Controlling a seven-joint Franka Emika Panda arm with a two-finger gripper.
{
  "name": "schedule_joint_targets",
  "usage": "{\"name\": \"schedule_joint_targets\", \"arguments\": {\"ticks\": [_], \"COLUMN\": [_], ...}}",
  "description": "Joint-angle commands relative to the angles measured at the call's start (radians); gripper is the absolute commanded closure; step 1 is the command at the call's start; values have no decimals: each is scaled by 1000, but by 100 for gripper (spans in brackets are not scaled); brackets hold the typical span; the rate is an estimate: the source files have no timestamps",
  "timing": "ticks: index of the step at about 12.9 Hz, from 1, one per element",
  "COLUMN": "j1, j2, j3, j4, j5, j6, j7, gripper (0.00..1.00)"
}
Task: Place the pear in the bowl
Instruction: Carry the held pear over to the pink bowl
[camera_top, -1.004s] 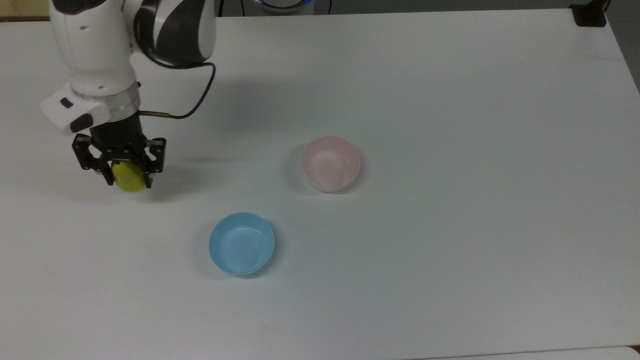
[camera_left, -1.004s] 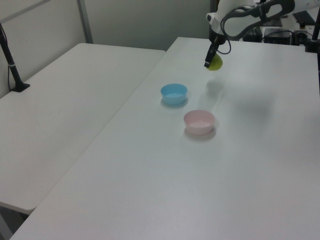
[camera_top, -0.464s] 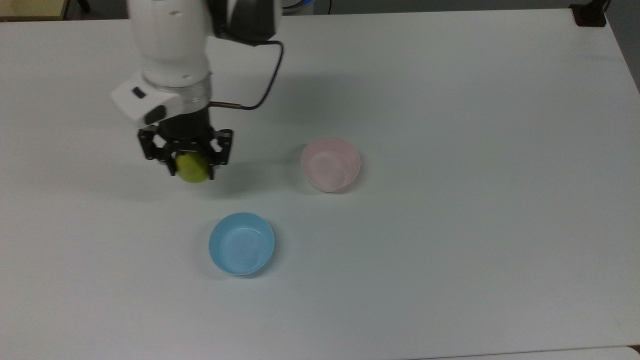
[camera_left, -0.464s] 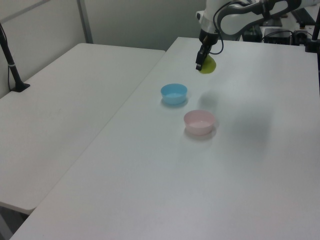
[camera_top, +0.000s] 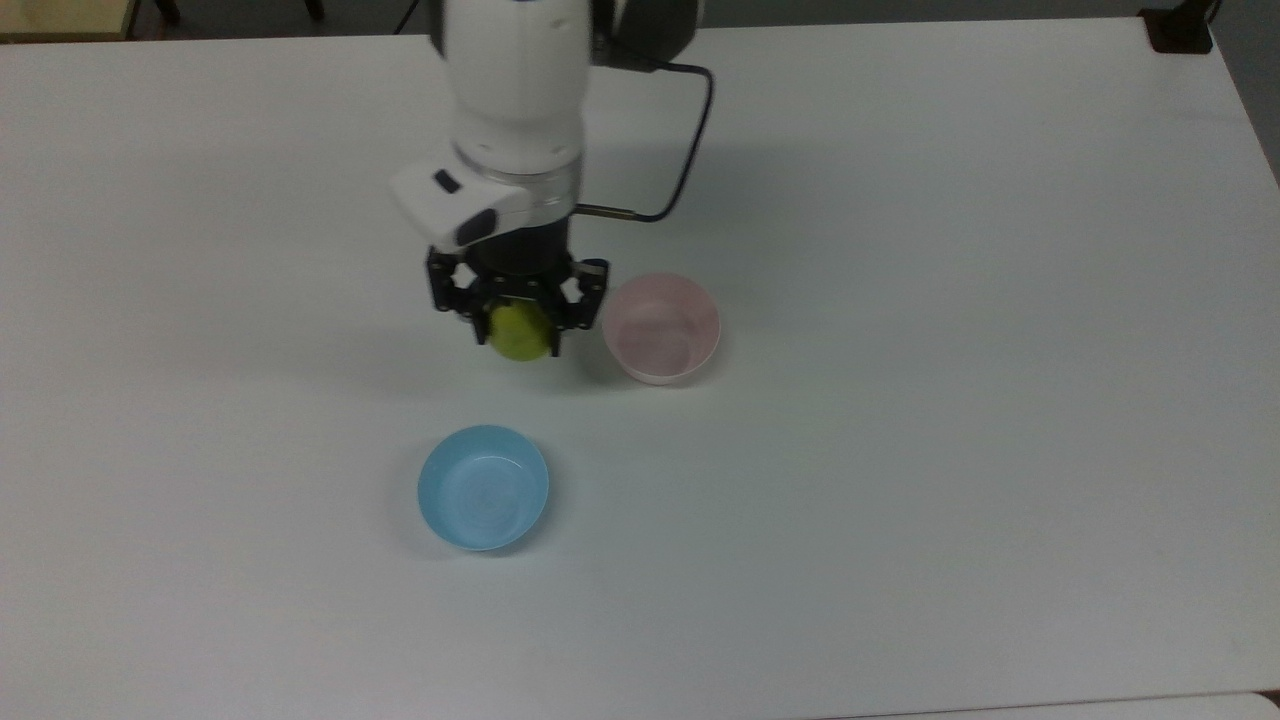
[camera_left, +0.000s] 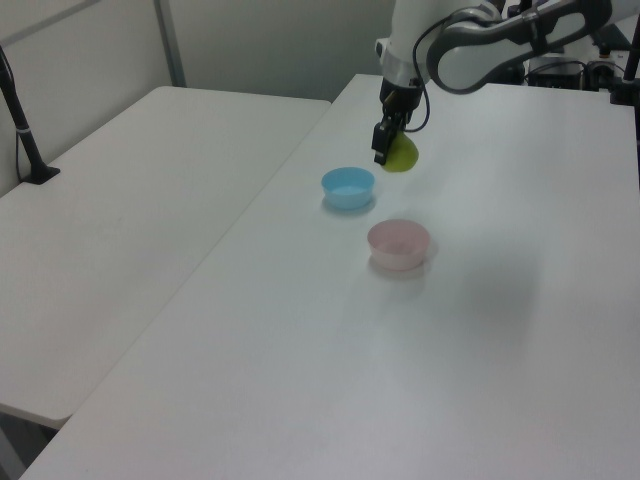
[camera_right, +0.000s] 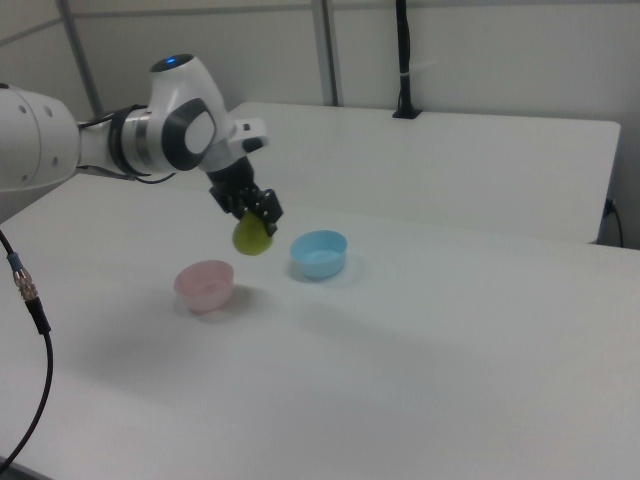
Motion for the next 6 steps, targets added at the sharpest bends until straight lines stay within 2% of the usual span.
{"name": "schedule_joint_targets", "arguments": {"ticks": [1,6], "j1": [77,143], "j2": [-56,-53], "j3": [-6,-6], "j4": [-78,-118], "j5": [-38,-41], "j6": [-23,-23], "j7": [154,249], "gripper": [65,64]}}
